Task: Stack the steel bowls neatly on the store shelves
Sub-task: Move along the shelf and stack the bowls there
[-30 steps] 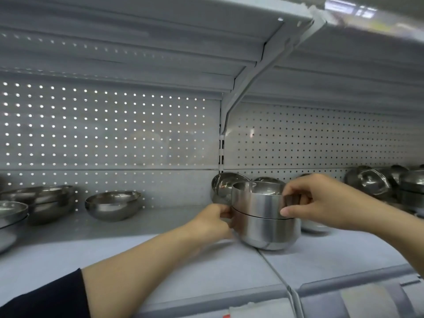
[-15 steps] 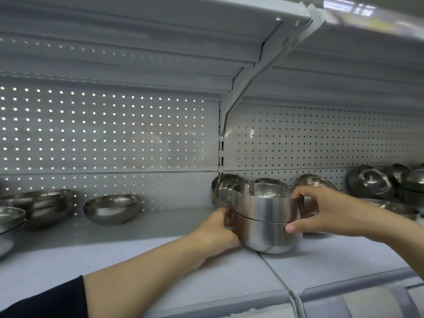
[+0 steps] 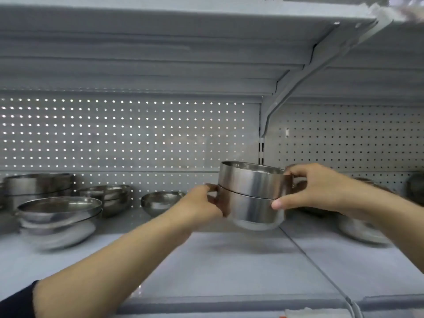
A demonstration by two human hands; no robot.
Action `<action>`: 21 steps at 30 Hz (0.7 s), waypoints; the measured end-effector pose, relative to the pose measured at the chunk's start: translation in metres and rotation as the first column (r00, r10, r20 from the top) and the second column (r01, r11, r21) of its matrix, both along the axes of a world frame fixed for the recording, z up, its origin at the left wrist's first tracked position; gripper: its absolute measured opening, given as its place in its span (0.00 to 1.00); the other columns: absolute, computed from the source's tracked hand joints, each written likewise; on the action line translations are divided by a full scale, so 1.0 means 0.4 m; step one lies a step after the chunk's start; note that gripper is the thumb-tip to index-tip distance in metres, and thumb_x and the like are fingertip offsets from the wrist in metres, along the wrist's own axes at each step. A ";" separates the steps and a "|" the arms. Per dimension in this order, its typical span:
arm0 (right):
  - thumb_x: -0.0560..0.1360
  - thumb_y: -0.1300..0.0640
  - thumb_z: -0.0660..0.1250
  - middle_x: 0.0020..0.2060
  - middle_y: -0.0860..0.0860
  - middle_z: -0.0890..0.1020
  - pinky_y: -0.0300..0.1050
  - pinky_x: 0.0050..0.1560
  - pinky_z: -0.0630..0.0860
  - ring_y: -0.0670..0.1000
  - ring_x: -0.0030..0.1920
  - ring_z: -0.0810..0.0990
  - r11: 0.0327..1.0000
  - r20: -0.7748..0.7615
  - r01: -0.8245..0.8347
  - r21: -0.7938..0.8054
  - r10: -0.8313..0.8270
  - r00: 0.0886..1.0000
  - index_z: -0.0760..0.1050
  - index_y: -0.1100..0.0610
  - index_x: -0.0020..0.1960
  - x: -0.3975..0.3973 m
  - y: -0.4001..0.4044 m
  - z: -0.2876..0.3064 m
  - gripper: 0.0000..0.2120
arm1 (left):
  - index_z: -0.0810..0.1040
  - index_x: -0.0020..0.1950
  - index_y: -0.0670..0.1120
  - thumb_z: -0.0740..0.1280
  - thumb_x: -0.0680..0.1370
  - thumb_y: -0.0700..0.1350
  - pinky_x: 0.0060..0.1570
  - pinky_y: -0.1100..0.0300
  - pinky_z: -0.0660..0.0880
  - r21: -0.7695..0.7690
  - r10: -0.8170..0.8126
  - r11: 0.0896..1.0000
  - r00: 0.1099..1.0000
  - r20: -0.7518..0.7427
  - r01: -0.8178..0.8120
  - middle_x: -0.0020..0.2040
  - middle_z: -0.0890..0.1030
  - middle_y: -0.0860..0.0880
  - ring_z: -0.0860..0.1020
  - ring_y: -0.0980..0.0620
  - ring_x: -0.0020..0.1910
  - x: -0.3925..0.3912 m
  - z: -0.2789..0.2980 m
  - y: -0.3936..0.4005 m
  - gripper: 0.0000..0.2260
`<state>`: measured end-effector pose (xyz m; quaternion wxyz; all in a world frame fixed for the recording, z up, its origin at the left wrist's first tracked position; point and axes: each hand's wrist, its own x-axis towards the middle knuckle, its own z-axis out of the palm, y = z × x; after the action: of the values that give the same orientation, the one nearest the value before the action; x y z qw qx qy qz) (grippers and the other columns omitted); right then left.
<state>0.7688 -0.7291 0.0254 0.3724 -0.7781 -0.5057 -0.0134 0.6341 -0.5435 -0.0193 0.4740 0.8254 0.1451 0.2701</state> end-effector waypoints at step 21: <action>0.63 0.40 0.75 0.52 0.44 0.72 0.37 0.38 0.68 0.44 0.45 0.74 0.978 0.201 -0.164 -0.125 0.187 0.962 0.69 0.45 0.57 -0.234 0.340 -0.090 0.27 | 0.72 0.64 0.38 0.57 0.72 0.19 0.57 0.59 0.69 -0.143 0.350 0.931 0.932 0.092 -0.336 0.59 0.77 0.43 0.73 0.46 0.62 -0.358 -0.088 0.173 0.24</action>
<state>0.6751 -0.5930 -0.0105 0.2738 -0.7431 -0.6095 -0.0357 0.4910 -0.4744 -0.0545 0.4776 0.7391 0.2761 0.3865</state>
